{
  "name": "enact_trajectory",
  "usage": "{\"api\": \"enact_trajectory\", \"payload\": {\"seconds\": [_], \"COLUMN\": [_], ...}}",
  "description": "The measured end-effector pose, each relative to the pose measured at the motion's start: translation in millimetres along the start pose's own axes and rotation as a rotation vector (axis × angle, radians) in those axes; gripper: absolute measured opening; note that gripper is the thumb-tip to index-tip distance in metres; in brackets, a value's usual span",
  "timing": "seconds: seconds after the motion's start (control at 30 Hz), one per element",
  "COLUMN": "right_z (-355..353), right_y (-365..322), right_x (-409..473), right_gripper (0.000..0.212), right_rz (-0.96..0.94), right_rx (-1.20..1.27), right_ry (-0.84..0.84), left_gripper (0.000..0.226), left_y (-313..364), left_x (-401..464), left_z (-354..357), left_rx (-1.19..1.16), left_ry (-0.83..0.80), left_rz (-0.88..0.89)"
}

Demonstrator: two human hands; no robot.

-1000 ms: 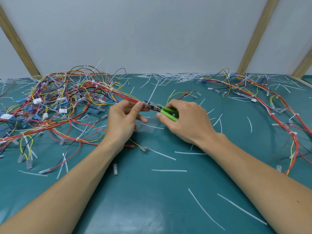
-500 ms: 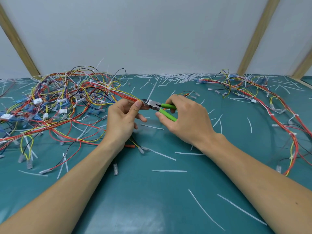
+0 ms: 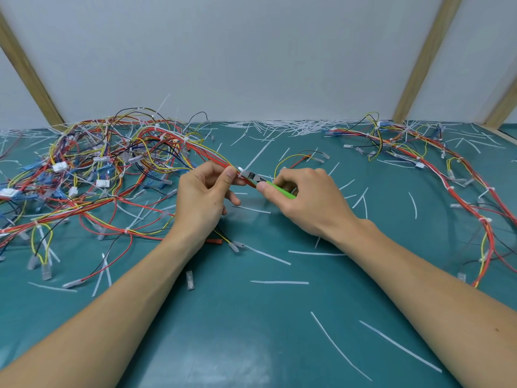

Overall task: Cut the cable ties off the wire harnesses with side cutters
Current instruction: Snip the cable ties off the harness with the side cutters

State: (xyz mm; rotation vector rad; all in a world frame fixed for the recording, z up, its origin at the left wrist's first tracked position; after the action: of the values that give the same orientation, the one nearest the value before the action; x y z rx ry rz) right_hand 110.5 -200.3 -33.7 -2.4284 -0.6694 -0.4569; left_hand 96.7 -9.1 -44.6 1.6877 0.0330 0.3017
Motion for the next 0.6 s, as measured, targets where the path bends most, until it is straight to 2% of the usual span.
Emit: {"api": "enact_trajectory", "payload": {"seconds": [0.5,0.6], "right_z": [2.0,0.2], "right_y": [-3.3,0.7], "right_x": [2.6,3.4], "right_gripper": [0.054,0.055], "right_rz": [-0.033,0.005], "right_rx": [-0.045,0.055], "right_ry": [-0.028,-0.075], "left_gripper": [0.019,0.020], "left_y": [-0.3,0.2], "left_x": [-0.4,-0.6], "left_z": [-0.8,-0.2], "left_rx": [0.004,0.001], "left_ry": [0.007,0.000], "left_rz": [-0.013,-0.021]}}
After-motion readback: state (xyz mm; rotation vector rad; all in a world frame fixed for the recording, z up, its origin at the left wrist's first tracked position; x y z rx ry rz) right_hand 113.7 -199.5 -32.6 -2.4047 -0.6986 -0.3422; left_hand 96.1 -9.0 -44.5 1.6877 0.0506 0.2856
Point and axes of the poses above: each hand's wrist, its own x-axis towards the middle knuckle, its own z-axis out of the palm, y = z × x, the point moved 5 cm from there along x, towards the middle knuckle, and after that the axes turned 9 degrees about -z, right-handed, at the moved point
